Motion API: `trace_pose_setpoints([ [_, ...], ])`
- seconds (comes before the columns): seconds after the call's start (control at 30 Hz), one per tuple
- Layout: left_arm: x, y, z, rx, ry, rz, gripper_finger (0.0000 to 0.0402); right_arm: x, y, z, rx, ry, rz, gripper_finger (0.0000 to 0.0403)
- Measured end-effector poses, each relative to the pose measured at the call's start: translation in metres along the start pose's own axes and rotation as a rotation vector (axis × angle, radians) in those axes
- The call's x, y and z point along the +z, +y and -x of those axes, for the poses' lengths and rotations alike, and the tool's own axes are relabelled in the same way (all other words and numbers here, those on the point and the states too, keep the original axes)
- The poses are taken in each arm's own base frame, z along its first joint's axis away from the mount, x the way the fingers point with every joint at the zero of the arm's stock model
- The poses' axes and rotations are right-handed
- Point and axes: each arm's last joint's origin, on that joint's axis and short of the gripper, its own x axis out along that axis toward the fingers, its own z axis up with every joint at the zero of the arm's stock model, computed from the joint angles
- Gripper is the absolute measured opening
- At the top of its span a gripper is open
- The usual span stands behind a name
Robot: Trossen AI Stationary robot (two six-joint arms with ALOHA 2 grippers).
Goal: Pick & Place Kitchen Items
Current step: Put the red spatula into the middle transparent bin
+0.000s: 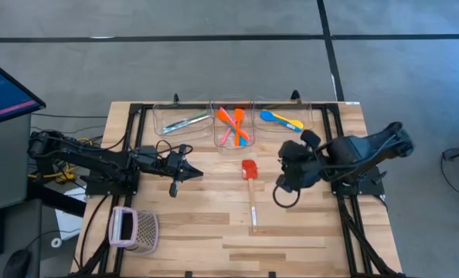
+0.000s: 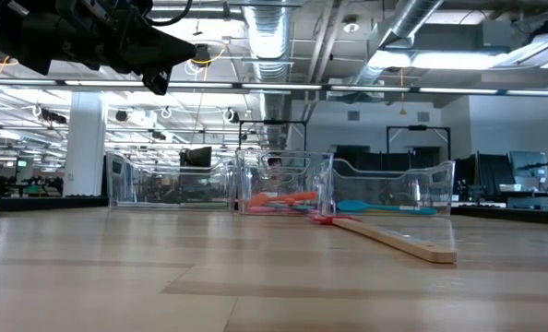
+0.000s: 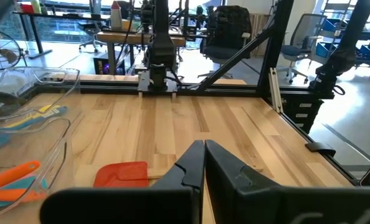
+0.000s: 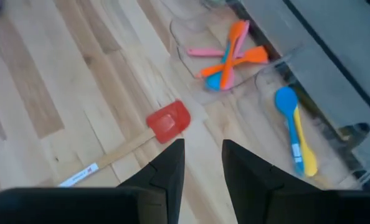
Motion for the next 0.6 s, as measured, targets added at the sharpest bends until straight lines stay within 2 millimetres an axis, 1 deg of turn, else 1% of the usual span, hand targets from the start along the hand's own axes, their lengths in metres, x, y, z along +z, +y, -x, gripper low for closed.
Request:
trace_pose_setpoints([
  [0.07, 0.0, 0.0, 0.0, 0.0, 0.0, 0.0, 0.0002, -0.016, 0.002, -0.012, 0.014, -0.01, -0.009, 0.0102],
  [0.17, 0.0, 0.0, 0.0, 0.0, 0.0, 0.0, 0.0002, -0.042, 0.007, -0.036, 0.06, -0.05, -0.041, 0.0102],
  [0.3, 0.0, 0.0, 0.0, -0.001, 0.0, 0.0, 0.0002, -0.08, 0.011, -0.075, 0.152, -0.092, -0.11, 0.0102],
  [0.37, 0.0, 0.0, 0.0, -0.001, 0.0, 0.0, 0.0002, -0.095, 0.013, -0.095, 0.211, -0.107, -0.171, 0.0102],
  [0.47, 0.0, 0.0, 0.0, -0.001, 0.0, 0.0, 0.0002, -0.112, 0.016, -0.12, 0.299, -0.127, -0.29, 0.0102],
  [0.6, 0.0, 0.0, 0.0, -0.001, 0.0, 0.0, 0.0002, -0.129, 0.022, -0.145, 0.396, -0.104, -0.428, 0.0102],
])
